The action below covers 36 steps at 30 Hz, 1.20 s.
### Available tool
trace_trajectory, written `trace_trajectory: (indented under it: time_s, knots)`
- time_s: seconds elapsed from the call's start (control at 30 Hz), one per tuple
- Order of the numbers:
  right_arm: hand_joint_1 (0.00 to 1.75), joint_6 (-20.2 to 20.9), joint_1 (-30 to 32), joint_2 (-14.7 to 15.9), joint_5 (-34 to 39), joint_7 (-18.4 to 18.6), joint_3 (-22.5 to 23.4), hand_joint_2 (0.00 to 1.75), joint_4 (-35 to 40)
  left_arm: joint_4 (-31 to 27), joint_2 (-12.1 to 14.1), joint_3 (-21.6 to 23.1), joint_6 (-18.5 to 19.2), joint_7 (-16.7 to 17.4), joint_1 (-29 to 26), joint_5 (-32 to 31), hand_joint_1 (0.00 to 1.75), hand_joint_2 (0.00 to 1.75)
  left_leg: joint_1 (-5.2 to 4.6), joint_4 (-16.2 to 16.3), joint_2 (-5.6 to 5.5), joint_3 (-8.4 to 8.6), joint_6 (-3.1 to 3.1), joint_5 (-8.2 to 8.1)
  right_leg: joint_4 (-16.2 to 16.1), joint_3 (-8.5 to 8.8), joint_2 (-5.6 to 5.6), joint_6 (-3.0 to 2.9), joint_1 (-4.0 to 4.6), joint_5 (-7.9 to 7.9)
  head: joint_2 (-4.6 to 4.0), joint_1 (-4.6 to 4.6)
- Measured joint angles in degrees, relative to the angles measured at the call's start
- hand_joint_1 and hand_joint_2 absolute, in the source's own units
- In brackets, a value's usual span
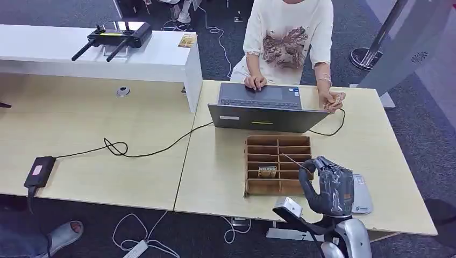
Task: Pass the card to the sensor for recognition and then transmit it.
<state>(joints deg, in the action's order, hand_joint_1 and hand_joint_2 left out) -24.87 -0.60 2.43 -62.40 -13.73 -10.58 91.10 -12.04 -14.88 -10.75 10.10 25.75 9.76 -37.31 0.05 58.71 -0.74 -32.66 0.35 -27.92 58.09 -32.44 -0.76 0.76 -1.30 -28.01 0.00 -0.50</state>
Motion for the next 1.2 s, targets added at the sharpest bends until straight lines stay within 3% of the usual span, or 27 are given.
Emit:
trace_trajectory:
  time_s: [1.2]
  knots:
    - [1.75,0.0,0.0,0.0,0.0,0.0,0.0,1.75,0.0,0.0,0.0,0.0,0.0,0.0,0.0,0.0,0.00,0.00,0.00,0.0,0.00,0.00,0.00,0.00,0.0,-0.01,0.00,0.00,0.00,0.00,0.00,0.00]
